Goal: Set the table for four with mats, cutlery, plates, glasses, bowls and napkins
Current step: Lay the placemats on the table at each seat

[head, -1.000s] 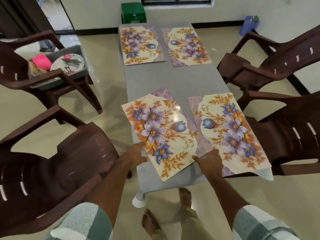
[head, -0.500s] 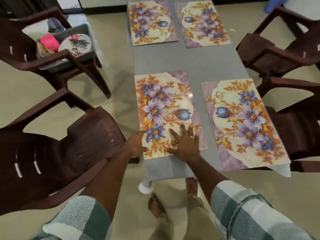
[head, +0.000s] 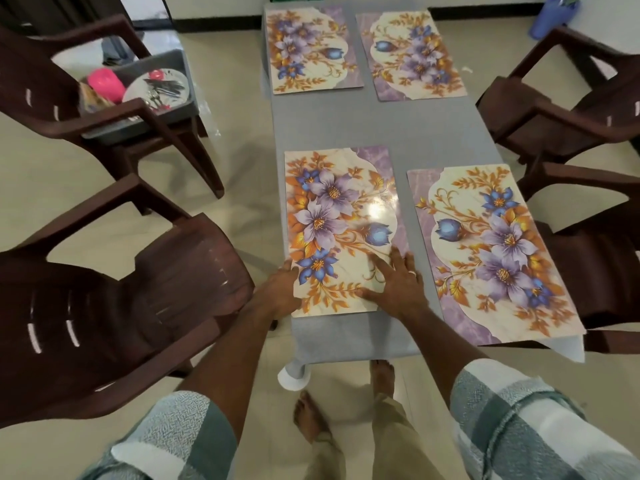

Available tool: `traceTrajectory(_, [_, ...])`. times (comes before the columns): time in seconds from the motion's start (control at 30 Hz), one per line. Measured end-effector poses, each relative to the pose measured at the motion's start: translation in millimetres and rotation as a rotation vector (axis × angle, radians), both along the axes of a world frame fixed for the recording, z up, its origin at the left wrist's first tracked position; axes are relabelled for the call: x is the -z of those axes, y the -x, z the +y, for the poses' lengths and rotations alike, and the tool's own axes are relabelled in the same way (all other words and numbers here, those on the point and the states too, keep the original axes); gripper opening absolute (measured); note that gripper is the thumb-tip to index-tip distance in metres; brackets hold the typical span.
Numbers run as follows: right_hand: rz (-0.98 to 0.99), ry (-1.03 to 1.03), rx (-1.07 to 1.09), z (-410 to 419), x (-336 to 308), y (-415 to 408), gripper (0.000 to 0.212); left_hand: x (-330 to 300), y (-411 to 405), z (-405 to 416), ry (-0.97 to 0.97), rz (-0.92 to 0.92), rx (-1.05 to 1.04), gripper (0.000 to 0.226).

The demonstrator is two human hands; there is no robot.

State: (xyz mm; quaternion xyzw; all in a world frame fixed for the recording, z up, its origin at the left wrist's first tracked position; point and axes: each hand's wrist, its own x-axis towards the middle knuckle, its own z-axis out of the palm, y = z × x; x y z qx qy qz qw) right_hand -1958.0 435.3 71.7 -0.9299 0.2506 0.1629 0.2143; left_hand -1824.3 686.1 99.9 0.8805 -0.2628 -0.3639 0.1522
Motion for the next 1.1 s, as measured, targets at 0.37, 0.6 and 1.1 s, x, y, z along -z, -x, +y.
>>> traceTrajectory(0.37, [0.047, -0.048, -0.068, -4.5, -3.6, -16.9, 0.097, 0.1, 0.6, 10.1, -0.025, 0.003, 0.016, 0.097])
traceTrajectory(0.6, [0.024, -0.049, -0.078, -4.2, -0.2, -12.5, 0.096, 4.4, 4.3, 12.3, 0.001, 0.014, 0.003, 0.1])
traceTrajectory(1.1, [-0.017, -0.066, -0.075, -3.9, 3.8, -6.9, 0.095, -3.0, 10.1, 8.9, -0.032, -0.02, 0.036, 0.103])
